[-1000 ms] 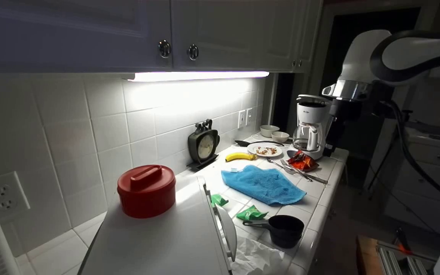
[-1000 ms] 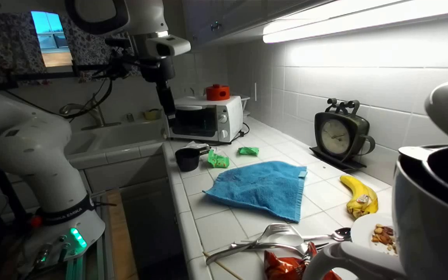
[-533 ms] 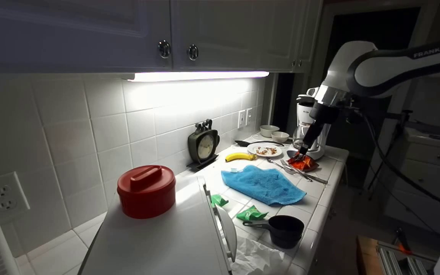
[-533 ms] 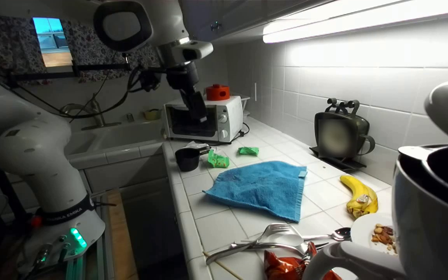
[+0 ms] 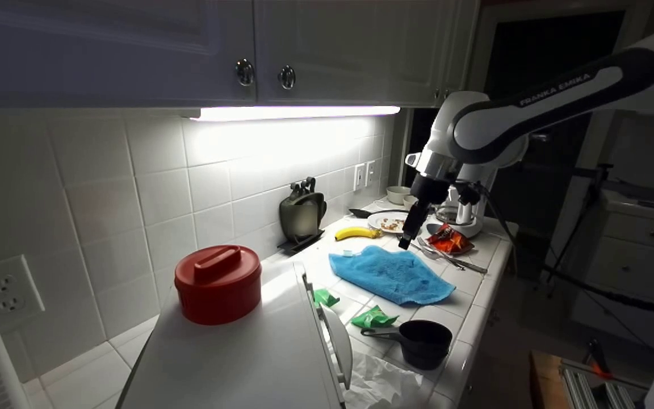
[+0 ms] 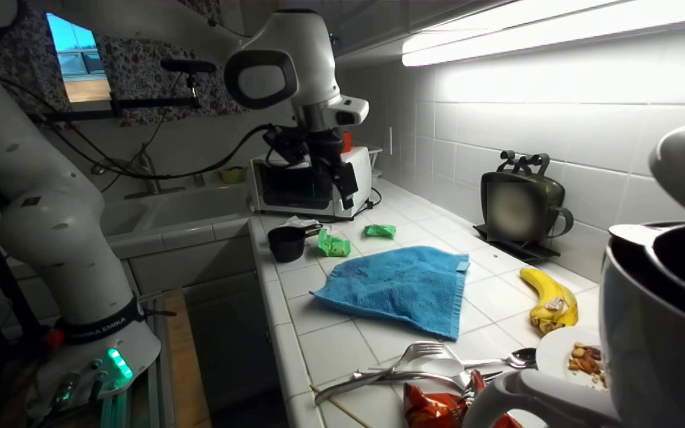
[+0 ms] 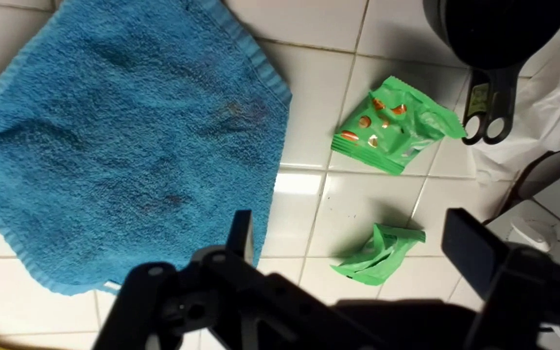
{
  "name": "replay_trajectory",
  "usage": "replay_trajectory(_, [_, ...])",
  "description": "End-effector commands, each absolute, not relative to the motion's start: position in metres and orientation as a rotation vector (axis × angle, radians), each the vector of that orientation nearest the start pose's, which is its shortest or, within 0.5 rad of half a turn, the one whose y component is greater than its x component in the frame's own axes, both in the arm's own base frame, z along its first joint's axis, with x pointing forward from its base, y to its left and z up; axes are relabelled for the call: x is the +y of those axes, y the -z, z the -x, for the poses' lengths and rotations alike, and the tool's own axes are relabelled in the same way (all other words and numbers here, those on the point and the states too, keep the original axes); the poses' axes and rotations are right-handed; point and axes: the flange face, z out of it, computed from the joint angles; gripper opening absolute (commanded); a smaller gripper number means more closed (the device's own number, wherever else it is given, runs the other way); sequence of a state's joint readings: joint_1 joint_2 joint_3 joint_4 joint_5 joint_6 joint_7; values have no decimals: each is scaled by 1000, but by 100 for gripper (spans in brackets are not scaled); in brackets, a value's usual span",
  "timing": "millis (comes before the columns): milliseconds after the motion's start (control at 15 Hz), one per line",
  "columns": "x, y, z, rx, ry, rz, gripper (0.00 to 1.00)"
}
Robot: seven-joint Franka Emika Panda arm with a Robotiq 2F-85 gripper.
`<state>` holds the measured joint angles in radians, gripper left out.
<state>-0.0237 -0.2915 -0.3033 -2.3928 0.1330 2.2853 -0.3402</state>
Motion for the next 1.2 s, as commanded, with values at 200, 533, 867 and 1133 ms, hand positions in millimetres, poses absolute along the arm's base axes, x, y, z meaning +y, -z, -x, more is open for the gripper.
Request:
replay_trajectory(200, [-137, -394, -495, 147, 74, 2923, 100])
replay_trajectory(533, [-118, -369, -519, 353, -161, 2897, 100])
replay_trajectory(867, [-108, -345, -533, 524, -252, 2848, 100])
replay_trajectory(1133, [-95, -328, -538, 534, -302, 2796, 100])
